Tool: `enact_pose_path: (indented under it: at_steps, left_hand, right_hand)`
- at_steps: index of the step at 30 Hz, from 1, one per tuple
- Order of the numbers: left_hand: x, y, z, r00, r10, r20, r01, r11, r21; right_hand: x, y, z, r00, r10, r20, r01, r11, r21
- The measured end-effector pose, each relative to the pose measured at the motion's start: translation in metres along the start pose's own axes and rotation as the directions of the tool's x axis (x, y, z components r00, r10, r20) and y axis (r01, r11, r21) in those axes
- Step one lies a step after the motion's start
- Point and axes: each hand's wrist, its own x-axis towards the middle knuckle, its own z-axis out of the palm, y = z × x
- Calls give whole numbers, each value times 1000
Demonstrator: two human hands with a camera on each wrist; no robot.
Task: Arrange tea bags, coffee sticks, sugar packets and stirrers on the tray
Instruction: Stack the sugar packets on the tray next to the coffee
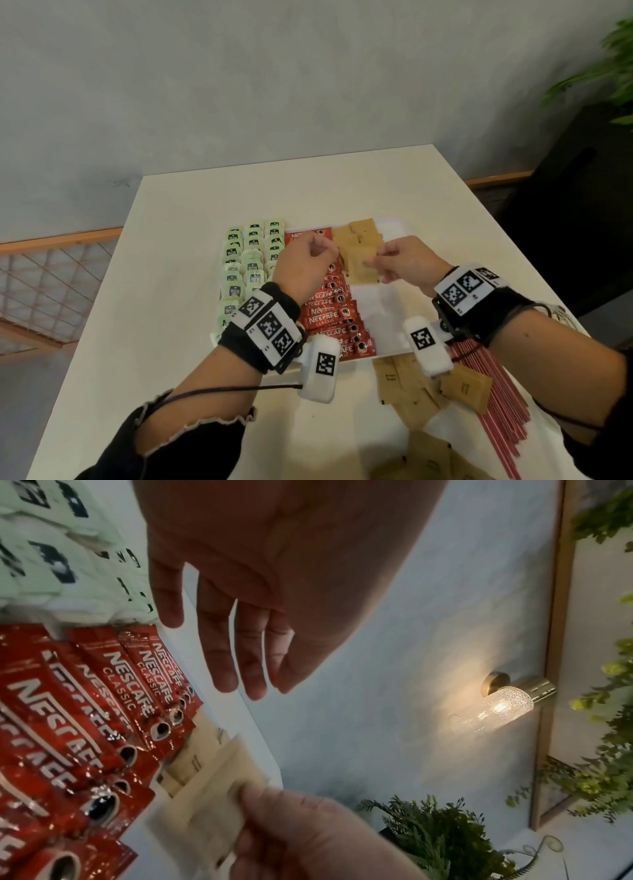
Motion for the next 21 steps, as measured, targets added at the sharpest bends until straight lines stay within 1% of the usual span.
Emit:
enact_pose_path:
  at_steps: [2, 3, 5, 8, 13, 17, 19, 21]
  left_hand:
    - [0, -2, -4, 1000, -2, 3, 1, 1000, 23]
    - [0, -3, -6, 1000, 4, 9, -4, 999, 33]
    - [1, -6, -9, 1000, 18, 17, -19, 999, 43]
    - [1, -9, -10, 1000, 23, 16, -24, 999, 48]
    - [-3, -10, -11, 999, 25, 20, -26, 998, 53]
    - [-13, -11, -15, 998, 45, 43, -49, 993, 110]
    - [-24, -11, -15, 995, 55, 78, -66, 986, 152]
    - [-37, -8, -13, 987, 69, 148, -93, 982, 164]
  right_hand:
    - [7, 15, 2, 998, 64, -4, -64, 987, -146]
    - [9, 19, 4, 996, 88, -17, -90, 981, -174]
    - [12, 20, 8, 994, 97, -51, -104, 981, -163]
    - [16, 14, 15, 994, 76, -84, -88, 986, -140]
    - [20, 8, 23, 992, 44, -115, -69, 971, -227]
    - [11, 1, 17, 984, 62, -166, -93, 979, -184]
    - [-3, -3, 11, 983, 67, -171, -92, 985, -146]
    - [-26, -4, 6, 988, 52, -144, -73, 987, -143]
